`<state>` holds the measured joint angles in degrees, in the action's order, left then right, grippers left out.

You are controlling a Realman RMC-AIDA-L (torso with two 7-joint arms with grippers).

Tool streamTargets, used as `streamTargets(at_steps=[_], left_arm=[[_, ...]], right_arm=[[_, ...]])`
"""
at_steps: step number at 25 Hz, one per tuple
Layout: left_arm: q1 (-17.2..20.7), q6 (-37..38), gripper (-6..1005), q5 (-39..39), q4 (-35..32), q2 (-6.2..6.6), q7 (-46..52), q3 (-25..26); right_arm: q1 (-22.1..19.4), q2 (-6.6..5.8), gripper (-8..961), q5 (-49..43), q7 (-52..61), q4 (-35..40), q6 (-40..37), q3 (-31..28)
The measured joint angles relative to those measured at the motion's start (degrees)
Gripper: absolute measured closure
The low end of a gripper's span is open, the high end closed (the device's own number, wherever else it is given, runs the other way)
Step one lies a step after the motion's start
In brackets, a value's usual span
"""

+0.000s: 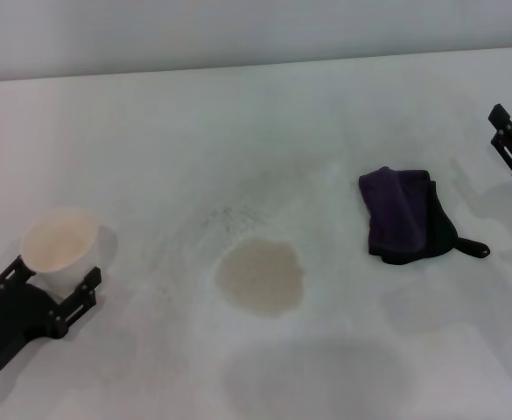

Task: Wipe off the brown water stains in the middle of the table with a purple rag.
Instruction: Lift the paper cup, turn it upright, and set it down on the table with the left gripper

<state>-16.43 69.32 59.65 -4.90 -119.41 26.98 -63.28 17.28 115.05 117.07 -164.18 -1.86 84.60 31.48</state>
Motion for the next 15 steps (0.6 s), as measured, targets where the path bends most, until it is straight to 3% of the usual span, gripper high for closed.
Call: streamTargets(at_steps=[15], left_arm=[[0.74,2.08,244,-0.25,0.78,-0.34,-4.43,0.11]], right_arm=[[0.56,0.0,307,-0.08,0.37,2.7,-2.24,0.44]])
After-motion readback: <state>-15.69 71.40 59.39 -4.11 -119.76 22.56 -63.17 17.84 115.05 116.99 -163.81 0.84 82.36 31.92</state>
